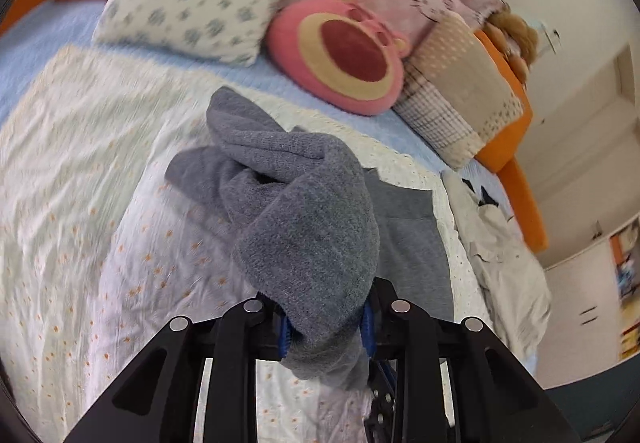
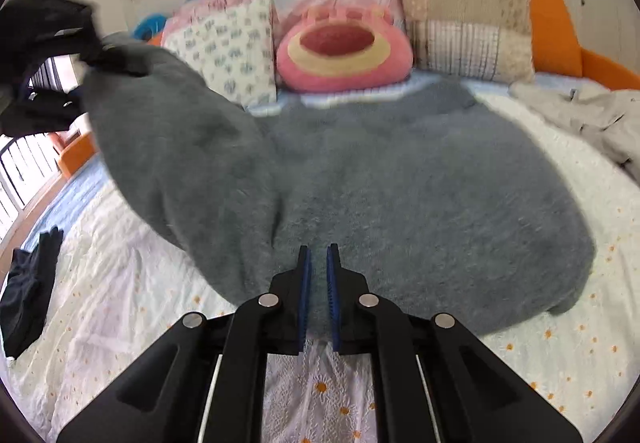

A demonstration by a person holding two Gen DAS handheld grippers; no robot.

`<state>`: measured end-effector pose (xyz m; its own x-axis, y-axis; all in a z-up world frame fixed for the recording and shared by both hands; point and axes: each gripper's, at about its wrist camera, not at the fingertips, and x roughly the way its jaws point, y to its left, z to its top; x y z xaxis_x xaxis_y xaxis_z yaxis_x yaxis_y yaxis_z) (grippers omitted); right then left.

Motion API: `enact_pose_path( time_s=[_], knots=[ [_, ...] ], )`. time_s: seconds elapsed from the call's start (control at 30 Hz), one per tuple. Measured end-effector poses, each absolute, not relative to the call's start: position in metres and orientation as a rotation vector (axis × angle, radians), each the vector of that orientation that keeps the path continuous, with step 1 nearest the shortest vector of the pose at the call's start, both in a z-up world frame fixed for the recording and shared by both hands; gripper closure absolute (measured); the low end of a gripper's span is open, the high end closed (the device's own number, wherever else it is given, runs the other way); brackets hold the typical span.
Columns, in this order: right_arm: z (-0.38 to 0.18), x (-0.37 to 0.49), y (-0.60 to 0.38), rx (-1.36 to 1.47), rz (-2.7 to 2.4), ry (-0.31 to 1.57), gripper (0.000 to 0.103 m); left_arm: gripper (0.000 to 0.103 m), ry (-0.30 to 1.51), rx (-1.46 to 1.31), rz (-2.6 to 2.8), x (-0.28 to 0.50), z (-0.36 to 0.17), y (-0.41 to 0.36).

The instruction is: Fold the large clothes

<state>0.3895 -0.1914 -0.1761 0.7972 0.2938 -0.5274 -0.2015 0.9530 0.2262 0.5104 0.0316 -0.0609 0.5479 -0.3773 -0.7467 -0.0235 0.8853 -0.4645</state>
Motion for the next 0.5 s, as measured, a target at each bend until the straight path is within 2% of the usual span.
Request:
enact_pose_path(
  time_s=[0.1,0.23,0.4,0.5],
  knots=[
    [-0.166,0.388,-0.187,0.137,0.277,0.544,0.094,0.073,0.985,-0.422,-0.223,0.511,-0.052,0.011],
    [-0.213,0.414,-0.177,0.157,0.293,0.755,0.094,0.073,1.038,-0.426,-0.223,0.516,-0.053,-0.005],
    [-0.21,0.408,-0.169,0.121,0.256,0.742,0.094,0.074,1.031,-0.313,-0.239,0.516,-0.047,-0.049],
    [-0.2,0.394,-0.163,0.067,0.206,0.689,0.093,0.074,1.039,-0.202,-0.276,0.516,-0.036,-0.1]
  ],
)
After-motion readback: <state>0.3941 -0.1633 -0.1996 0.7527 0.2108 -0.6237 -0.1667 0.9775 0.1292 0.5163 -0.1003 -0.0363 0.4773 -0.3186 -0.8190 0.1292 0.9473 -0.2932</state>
